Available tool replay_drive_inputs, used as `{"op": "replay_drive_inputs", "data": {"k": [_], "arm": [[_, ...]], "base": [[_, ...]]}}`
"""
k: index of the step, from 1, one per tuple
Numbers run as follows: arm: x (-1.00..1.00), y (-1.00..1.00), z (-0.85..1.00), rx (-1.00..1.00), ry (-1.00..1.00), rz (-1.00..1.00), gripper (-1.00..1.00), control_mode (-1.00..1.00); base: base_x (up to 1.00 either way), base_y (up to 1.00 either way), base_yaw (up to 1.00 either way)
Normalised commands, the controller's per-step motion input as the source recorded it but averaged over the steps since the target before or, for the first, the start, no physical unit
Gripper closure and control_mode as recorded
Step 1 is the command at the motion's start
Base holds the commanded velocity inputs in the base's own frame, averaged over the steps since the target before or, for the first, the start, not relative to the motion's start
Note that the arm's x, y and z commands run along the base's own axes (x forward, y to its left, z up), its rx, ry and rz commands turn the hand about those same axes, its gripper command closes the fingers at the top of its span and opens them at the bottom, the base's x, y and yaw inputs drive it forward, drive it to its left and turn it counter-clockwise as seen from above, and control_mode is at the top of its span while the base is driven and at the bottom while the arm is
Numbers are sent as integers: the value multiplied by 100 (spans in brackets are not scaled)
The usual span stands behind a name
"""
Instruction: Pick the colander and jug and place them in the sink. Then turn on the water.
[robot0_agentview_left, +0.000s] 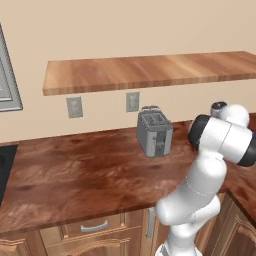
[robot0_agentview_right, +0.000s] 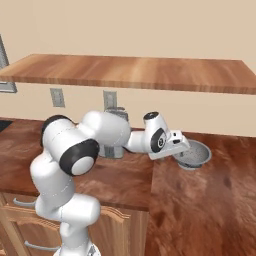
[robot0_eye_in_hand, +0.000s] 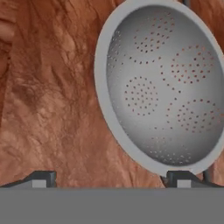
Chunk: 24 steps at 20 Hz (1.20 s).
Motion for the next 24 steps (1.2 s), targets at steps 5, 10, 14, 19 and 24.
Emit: {"op": "replay_drive_inputs", "data": {"k": [5,10,14,19,24], "arm": [[33,-20,-25,0,3,0,-100,-100],[29,-33,-29,0,0,1,-100,-100],[35,-26,-33,0,2,1,-100,-100],[15,-9,-17,0,4,1,100,-100],[-28,17,0,1,7,0,100,-100]], "base": [[0,0,0],[0,0,0],[0,0,0],[0,0,0],[0,0,0]]}}
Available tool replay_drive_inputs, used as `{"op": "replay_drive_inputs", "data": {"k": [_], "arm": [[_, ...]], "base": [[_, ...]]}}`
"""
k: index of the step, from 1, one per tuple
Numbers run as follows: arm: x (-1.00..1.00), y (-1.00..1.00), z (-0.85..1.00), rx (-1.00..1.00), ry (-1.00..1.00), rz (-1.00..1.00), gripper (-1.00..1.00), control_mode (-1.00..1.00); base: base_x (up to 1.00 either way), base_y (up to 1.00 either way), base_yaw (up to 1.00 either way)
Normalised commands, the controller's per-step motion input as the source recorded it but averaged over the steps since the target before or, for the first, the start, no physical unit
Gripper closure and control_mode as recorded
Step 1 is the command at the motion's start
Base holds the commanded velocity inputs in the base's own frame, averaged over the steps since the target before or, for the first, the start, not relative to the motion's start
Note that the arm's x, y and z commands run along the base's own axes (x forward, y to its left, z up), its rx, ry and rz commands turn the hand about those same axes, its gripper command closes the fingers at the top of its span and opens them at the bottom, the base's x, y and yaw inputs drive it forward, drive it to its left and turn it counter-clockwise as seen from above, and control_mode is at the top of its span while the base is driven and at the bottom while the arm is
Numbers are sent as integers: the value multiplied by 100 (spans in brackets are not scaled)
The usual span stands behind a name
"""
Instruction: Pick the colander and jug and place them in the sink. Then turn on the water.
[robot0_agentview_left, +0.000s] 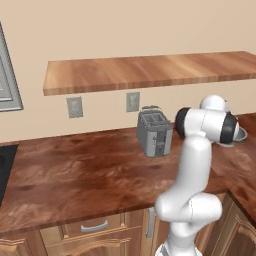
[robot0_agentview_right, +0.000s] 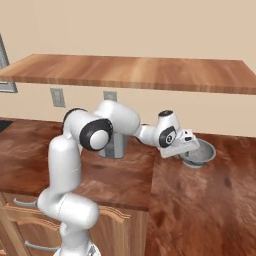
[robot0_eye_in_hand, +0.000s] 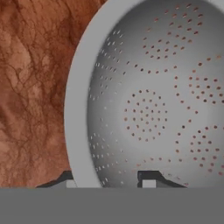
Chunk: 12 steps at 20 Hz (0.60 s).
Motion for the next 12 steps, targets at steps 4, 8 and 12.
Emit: {"op": "replay_drive_inputs", "data": {"k": [4,8,12], "arm": [[-78,34,11,2,0,0,100,-100],[-96,41,70,0,0,0,100,-100],[-84,52,100,0,-3,0,100,-100]], "base": [[0,0,0],[0,0,0],[0,0,0]]}}
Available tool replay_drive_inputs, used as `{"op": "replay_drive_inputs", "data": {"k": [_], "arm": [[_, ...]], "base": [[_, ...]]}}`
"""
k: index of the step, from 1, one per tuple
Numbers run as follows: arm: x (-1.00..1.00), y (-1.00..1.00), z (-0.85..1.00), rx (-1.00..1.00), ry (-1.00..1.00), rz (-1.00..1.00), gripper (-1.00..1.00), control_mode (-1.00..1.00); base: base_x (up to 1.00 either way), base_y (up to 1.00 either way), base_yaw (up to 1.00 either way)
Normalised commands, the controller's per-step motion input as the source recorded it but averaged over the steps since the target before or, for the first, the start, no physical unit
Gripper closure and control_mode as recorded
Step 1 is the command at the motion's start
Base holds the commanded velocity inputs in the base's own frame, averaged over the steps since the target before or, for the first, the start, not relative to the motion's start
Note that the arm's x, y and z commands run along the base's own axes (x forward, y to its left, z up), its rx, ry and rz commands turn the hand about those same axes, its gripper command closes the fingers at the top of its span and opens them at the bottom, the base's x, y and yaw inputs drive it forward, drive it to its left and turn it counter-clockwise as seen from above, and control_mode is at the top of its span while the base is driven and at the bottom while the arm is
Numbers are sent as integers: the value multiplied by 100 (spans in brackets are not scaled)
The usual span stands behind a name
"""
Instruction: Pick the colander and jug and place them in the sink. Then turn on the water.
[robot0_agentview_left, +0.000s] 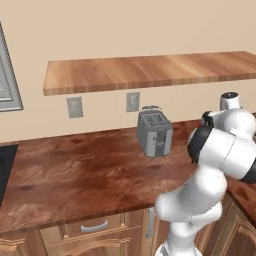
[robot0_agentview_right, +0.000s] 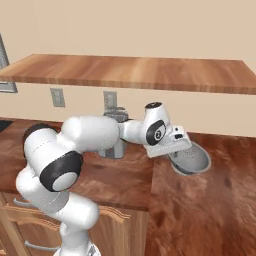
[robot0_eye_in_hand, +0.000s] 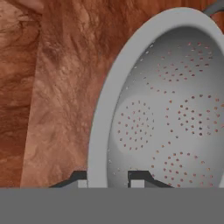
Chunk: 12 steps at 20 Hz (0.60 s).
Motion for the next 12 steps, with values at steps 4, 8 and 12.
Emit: {"op": "replay_drive_inputs", "data": {"k": [4,8,12], "arm": [[-56,61,100,0,0,0,100,-100],[-45,70,100,0,5,6,100,-100],[-29,50,91,0,12,13,100,-100]], "base": [[0,0,0],[0,0,0],[0,0,0]]}}
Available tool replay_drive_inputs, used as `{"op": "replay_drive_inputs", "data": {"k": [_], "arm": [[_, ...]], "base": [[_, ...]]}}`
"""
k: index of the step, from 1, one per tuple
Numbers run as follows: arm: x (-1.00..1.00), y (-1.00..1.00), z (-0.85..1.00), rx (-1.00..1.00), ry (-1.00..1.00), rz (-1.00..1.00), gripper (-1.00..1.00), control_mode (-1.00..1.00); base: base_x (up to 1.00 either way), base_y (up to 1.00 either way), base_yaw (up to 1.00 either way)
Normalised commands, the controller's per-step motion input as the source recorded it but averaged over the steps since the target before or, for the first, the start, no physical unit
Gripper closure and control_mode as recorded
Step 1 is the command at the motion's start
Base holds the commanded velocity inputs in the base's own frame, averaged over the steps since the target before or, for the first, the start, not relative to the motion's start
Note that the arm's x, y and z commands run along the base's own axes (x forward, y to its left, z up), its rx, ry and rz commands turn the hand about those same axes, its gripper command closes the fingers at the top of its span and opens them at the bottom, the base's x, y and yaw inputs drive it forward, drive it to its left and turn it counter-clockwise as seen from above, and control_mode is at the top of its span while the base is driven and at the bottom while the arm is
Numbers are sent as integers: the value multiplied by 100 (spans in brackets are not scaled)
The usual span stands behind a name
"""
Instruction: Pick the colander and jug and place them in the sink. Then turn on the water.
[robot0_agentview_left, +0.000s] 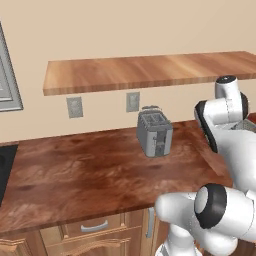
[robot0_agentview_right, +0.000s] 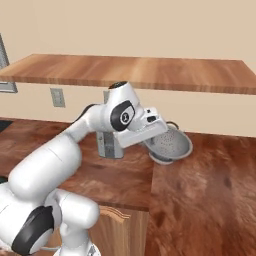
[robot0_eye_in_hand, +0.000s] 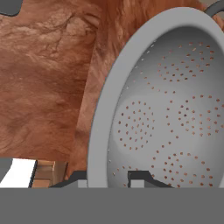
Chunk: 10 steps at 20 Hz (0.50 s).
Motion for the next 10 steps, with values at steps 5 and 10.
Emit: {"op": "replay_drive_inputs", "data": {"k": [5,10], "arm": [[-46,10,73,0,5,15,100,-100],[-49,3,21,0,2,13,100,-100]], "base": [[0,0,0],[0,0,0]]}}
